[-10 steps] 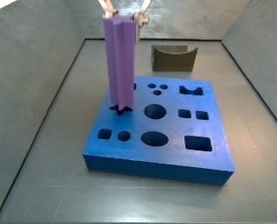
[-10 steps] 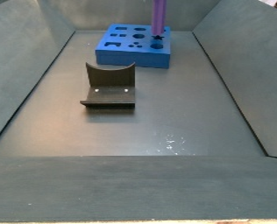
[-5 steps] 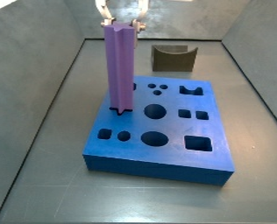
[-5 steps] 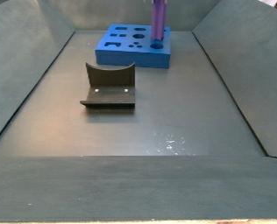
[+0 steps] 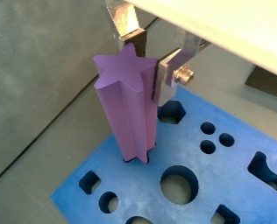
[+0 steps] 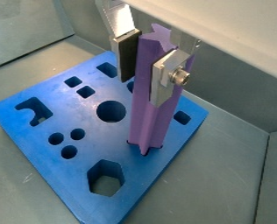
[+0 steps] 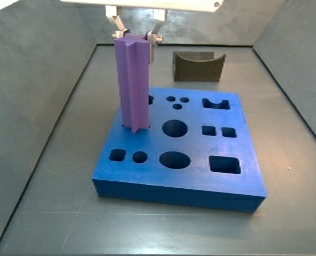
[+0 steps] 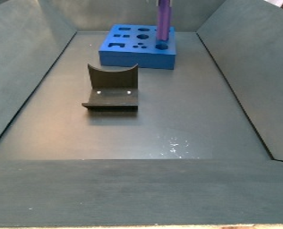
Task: Pick up the star object. Move up. Move to above the board. Insert the star object.
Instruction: Insert the star object.
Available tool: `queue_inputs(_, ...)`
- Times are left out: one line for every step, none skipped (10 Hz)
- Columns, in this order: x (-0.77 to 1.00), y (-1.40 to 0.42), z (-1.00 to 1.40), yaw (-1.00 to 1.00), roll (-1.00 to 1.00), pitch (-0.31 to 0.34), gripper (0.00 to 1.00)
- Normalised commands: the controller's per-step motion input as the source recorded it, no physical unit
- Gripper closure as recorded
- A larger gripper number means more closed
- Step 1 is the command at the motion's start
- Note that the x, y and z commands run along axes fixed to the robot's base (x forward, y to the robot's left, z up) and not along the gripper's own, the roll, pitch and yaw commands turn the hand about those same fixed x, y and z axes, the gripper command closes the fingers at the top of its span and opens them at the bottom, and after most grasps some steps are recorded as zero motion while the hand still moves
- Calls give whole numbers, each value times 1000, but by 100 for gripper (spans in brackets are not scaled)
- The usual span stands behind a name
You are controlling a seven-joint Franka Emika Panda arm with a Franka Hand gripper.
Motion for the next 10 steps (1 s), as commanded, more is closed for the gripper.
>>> queue_inputs(0, 0, -466, 43, 144, 0, 100)
queue_inputs(0, 226, -643, 83, 83, -126, 100)
queue_inputs(0, 86, -377, 0, 40, -96, 100)
queue_inputs(0, 0, 0, 0, 0, -19, 100)
queue_inputs(-6, -14, -457, 0, 136, -60, 100)
queue_inputs(-34, 0, -923, 0, 127, -141, 100)
queue_inputs(-34, 0, -914, 0, 123, -151, 100)
queue_inputs(-20, 0, -894, 0, 127, -157, 100)
queue_inputs(-14, 0, -874, 0, 130, -166, 100)
queue_inputs(-17, 0, -869, 0, 136, -169, 100)
